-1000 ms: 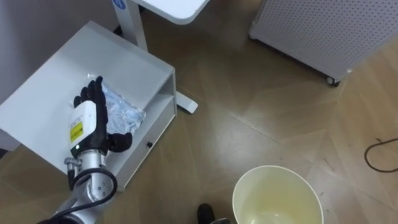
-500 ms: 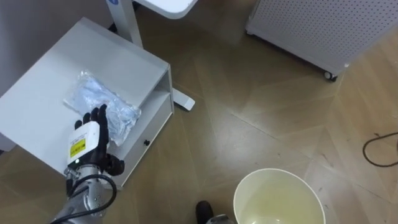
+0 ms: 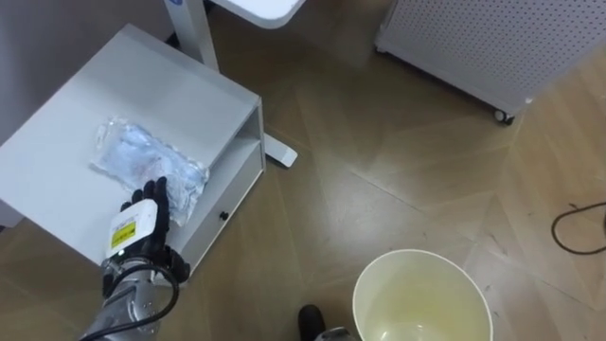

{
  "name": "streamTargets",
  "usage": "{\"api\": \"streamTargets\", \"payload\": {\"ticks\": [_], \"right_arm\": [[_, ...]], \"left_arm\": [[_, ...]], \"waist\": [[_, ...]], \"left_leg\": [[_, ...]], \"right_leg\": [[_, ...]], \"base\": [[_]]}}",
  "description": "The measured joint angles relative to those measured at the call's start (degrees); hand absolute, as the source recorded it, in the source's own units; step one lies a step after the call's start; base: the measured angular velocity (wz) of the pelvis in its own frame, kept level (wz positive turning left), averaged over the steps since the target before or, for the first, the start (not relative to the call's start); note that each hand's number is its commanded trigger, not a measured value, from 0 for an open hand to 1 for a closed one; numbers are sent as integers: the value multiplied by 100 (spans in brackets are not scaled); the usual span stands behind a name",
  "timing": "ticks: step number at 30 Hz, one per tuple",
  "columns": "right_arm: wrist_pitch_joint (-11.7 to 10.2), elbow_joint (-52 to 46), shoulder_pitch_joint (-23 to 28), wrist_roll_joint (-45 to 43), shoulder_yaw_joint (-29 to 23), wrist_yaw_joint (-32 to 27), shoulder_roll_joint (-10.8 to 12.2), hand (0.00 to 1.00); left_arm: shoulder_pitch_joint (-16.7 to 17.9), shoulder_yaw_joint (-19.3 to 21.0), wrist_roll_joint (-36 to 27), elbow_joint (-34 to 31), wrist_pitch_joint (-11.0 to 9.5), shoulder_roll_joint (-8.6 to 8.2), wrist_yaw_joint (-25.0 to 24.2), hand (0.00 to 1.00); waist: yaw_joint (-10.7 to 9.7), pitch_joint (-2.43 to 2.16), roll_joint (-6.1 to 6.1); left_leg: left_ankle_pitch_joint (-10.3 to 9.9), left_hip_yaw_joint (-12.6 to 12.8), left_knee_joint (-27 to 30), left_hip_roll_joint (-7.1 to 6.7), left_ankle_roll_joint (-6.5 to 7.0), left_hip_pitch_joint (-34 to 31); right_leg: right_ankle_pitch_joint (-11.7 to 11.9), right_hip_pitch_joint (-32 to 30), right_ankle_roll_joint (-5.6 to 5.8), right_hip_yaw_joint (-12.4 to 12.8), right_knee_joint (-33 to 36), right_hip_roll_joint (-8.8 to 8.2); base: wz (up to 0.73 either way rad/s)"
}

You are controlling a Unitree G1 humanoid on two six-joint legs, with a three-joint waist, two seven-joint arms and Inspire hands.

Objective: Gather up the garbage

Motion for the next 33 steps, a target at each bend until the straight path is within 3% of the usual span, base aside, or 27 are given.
{"api": "streamTargets", "payload": {"ticks": [9, 15, 27, 30, 33], "right_arm": [[71, 4, 14, -8, 0, -41, -2, 100], [74, 15, 24, -7, -2, -3, -3, 100], [56, -41, 24, 166, 160, -63, -4, 100], [-6, -33, 24, 143, 200, -113, 16, 100], [-145, -85, 17, 108, 220, -119, 34, 100]], "left_arm": [[-139, 171, 6, 1, 101, 108, -17, 100], [-87, 302, 7, 27, 163, 103, -91, 100], [-80, 195, -18, 72, 130, 45, 37, 100], [-28, 195, -374, 64, 86, -42, 31, 100], [100, 188, -1127, -48, -99, -211, -19, 100]], "waist": [[-1, -22, -12], [-13, -22, -14], [4, -20, -21], [4, -16, -28], [26, -20, -48]], "left_leg": [[36, 7, -52, -63, 46, 93], [59, -4, -102, -57, 52, 78], [61, -12, -131, -41, 54, 84], [76, 2, -195, -50, 66, 173], [103, 16, -314, -66, 83, 266]], "right_leg": [[28, 92, 27, 13, -36, -40], [83, 106, 34, -1, -141, -41], [128, 148, 50, -2, -237, -21], [147, 236, 63, -5, -302, -25], [165, 313, 82, -5, -391, -42]], "base": [[1], [0], [0], [0], [0]]}}
